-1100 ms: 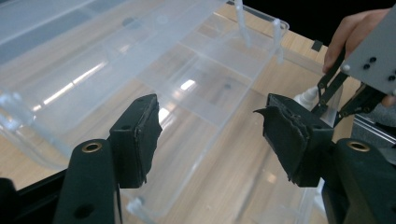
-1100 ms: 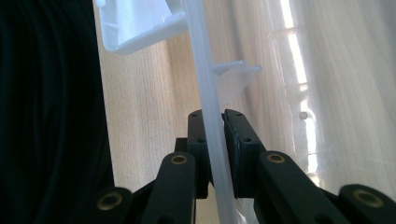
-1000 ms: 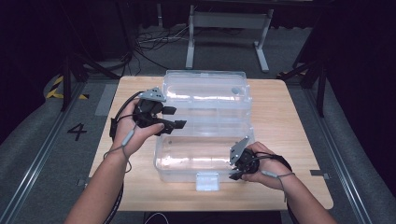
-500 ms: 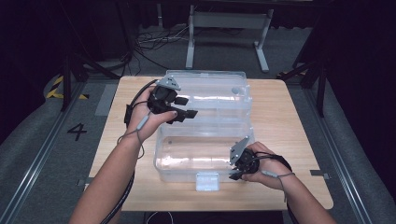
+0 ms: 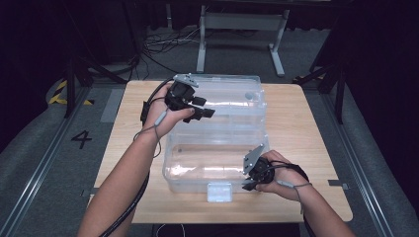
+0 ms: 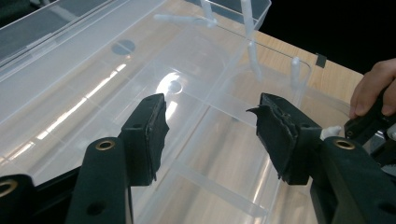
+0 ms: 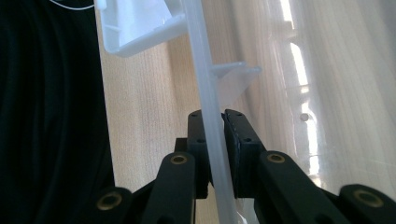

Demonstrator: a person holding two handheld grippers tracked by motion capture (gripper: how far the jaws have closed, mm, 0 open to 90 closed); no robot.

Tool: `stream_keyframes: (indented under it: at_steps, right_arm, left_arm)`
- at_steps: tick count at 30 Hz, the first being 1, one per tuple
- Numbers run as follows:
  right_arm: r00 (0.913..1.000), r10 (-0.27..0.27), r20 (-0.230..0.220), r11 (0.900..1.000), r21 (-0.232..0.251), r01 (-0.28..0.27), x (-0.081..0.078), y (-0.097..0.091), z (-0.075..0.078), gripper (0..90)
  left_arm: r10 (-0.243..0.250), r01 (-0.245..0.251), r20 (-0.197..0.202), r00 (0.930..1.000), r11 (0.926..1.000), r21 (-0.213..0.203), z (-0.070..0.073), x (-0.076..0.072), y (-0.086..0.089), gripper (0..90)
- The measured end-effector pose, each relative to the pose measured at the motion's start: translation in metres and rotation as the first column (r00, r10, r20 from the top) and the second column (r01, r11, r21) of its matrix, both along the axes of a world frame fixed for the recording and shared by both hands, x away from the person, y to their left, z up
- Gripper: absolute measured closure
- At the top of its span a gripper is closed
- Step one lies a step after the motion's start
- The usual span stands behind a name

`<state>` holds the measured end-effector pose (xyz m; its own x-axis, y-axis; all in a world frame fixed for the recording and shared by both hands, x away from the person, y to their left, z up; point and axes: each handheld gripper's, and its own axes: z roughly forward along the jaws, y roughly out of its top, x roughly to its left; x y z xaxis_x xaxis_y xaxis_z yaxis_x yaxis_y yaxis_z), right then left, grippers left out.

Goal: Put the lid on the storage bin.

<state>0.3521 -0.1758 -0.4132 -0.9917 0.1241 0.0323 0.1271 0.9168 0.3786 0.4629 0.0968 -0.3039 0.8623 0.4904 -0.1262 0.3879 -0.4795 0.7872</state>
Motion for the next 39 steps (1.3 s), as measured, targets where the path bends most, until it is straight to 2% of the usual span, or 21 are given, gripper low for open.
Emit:
stream_keyframes:
  at_steps: [13,17,20,26,34,39]
  right_arm:
    - [0.9999,-0.009,-0.012,0.9999,0.01,0.009,0.0,0.0,0.0,81.4]
    - [0.9999,-0.009,-0.011,0.9999,0.01,0.009,0.0,0.0,0.0,81.5]
    - [0.9999,-0.009,-0.011,0.9999,0.01,0.009,0.0,0.0,0.0,81.4]
    - [0.9998,-0.015,-0.016,0.9998,0.012,0.015,0.0,0.0,-0.001,81.3]
    - [0.9998,-0.016,-0.015,0.9998,0.012,0.016,0.0,0.0,-0.001,81.2]
    - [0.9999,-0.006,-0.011,0.9998,0.017,0.006,0.0,0.0,-0.002,81.2]
  left_arm:
    - [-0.027,0.029,-0.061,0.9978,0.9992,0.027,-0.014,0.015,-0.013,47.4]
    - [-0.023,0.025,-0.062,0.9978,0.9988,0.043,-0.015,0.015,-0.015,49.4]
    - [-0.029,0.032,-0.075,0.9967,0.9987,0.04,-0.016,0.016,-0.016,51.9]
    - [-0.03,0.034,-0.073,0.9969,0.9982,0.049,-0.016,0.016,-0.019,57.0]
    - [-0.033,0.036,-0.077,0.9965,0.9988,0.033,-0.017,0.017,-0.018,62.4]
    - [-0.034,0.038,-0.092,0.9952,0.9984,0.043,-0.015,0.016,-0.017,70.3]
